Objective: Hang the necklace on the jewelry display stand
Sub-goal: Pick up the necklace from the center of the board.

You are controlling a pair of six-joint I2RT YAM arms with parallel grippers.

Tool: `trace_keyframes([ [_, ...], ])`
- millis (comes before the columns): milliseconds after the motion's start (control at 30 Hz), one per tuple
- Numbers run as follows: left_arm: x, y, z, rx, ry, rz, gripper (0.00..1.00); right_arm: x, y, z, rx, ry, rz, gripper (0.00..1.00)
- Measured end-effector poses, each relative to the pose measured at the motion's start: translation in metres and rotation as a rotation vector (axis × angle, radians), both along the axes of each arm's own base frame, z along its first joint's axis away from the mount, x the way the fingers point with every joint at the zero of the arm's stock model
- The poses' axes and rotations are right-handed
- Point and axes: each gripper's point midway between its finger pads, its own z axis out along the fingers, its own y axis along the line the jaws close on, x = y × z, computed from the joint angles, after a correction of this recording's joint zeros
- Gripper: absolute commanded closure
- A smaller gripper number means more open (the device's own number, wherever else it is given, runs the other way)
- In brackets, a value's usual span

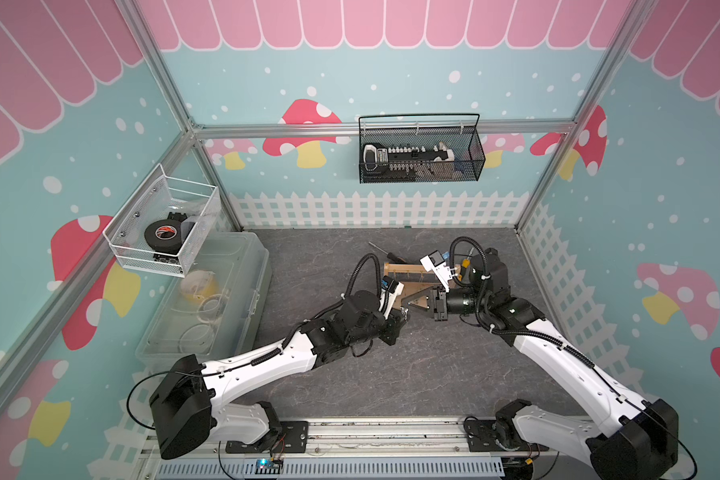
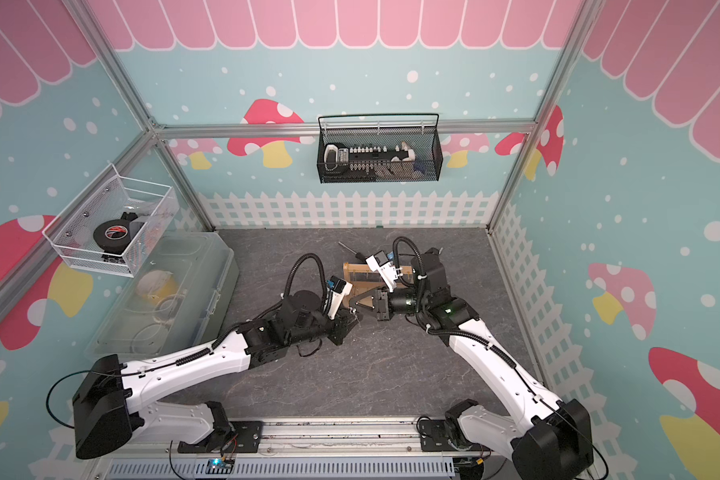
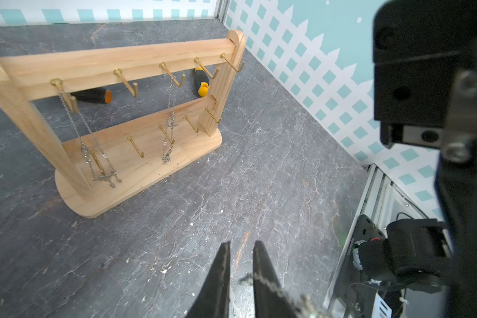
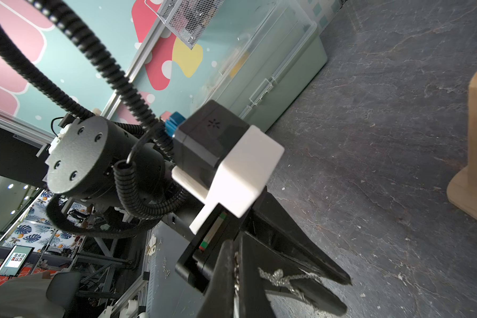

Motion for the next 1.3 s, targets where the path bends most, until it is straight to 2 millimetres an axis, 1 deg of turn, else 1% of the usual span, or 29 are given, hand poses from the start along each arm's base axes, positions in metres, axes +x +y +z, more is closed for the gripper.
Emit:
trace_keyframes([
  [67, 0.002, 0.000, 0.002, -0.003, -0.008, 0.006, 0.94, -0.001, 0.000, 0.001, 0.001, -0.003, 0.001, 1.00],
  [200, 0.004, 0.001, 0.002, -0.004, -0.015, 0.019, 1.00, -0.003, -0.002, -0.002, -0.012, -0.004, 0.001, 1.00],
  [333, 0.006, 0.005, 0.003, 0.003, -0.027, 0.039, 1.00, -0.004, -0.008, -0.009, -0.052, -0.005, -0.023, 1.00],
  [533, 0.012, 0.013, 0.008, 0.017, -0.057, 0.086, 1.00, -0.005, -0.024, -0.007, -0.080, -0.051, -0.087, 1.00],
  [667, 0.018, 0.015, 0.010, 0.031, -0.064, 0.108, 1.00, -0.003, -0.032, -0.022, -0.125, -0.042, -0.127, 1.00],
  [733, 0.023, 0.010, 0.015, 0.039, -0.067, 0.110, 1.00, -0.002, -0.036, -0.031, -0.148, -0.033, -0.147, 1.00],
  [833, 0.033, -0.003, 0.026, 0.046, -0.083, 0.101, 1.00, 0.000, -0.042, -0.042, -0.189, -0.029, -0.185, 1.00],
  [1000, 0.050, -0.034, 0.044, 0.080, -0.097, 0.054, 1.00, 0.007, -0.057, -0.049, -0.247, -0.071, -0.276, 1.00],
  [1033, 0.052, -0.038, 0.045, 0.086, -0.098, 0.045, 1.00, 0.010, -0.062, -0.050, -0.260, -0.081, -0.302, 0.97],
  [1100, 0.053, -0.041, 0.044, 0.106, -0.096, 0.029, 1.00, 0.014, -0.070, -0.051, -0.282, -0.094, -0.343, 0.87],
  [1167, 0.051, -0.043, 0.042, 0.125, -0.087, 0.012, 1.00, 0.018, -0.078, -0.052, -0.300, -0.108, -0.384, 0.84],
  [1233, 0.050, -0.044, 0.042, 0.144, -0.083, -0.002, 1.00, 0.021, -0.087, -0.051, -0.317, -0.121, -0.421, 0.69],
  [1300, 0.049, -0.046, 0.043, 0.159, -0.083, -0.012, 1.00, 0.024, -0.094, -0.051, -0.337, -0.138, -0.451, 0.65],
])
